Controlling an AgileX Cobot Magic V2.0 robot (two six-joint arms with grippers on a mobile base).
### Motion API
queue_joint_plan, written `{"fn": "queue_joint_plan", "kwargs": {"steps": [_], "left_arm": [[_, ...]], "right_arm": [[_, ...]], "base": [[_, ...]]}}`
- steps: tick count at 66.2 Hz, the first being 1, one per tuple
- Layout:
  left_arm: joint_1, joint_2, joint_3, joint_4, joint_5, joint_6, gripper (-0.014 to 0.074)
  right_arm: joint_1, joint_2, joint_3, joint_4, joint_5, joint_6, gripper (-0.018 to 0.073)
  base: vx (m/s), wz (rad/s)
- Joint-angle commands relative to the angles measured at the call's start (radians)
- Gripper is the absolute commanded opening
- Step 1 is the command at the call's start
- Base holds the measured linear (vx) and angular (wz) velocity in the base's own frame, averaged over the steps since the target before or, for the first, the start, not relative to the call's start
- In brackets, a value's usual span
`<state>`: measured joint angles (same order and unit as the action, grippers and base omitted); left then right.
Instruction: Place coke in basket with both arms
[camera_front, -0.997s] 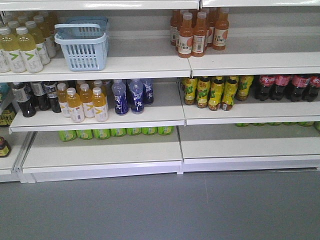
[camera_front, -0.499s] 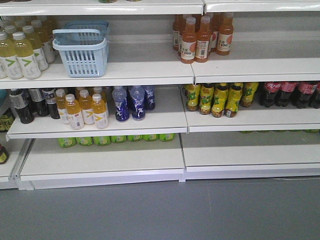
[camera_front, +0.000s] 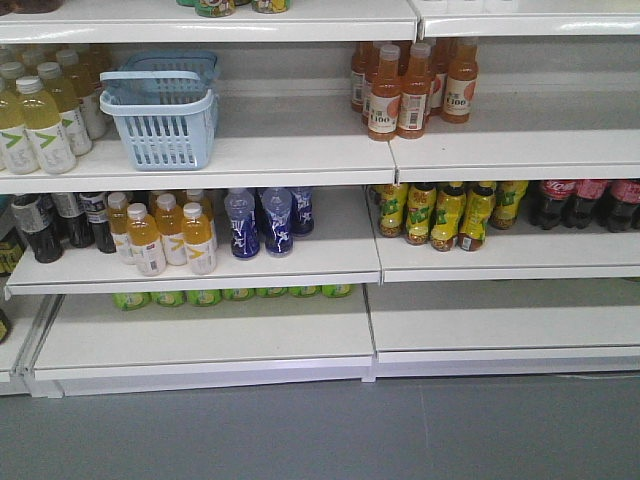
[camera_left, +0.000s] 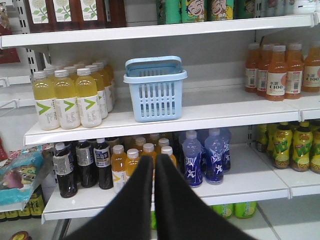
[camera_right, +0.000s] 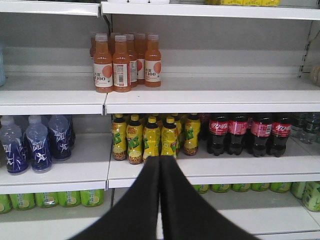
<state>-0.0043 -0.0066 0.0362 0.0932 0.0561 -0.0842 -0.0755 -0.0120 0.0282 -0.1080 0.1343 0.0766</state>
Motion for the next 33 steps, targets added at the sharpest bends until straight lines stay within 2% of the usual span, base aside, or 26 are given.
{"fn": "queue_joint_plan", "kwargs": {"steps": [1,33], "left_arm": [[-0.002,-0.021,0.005,-0.002,-0.068,0.003,-0.0006],[-0.002,-0.021,0.005,-0.002,-0.068,0.003,-0.0006]], "right_arm": [[-0.001,-0.015,0.015,-0.007,-0.075,-0.004,-0.0009],[-0.001,-0.015,0.015,-0.007,-0.075,-0.004,-0.0009]], "base": [[0.12,-0.01],[0.13,-0.01]]}}
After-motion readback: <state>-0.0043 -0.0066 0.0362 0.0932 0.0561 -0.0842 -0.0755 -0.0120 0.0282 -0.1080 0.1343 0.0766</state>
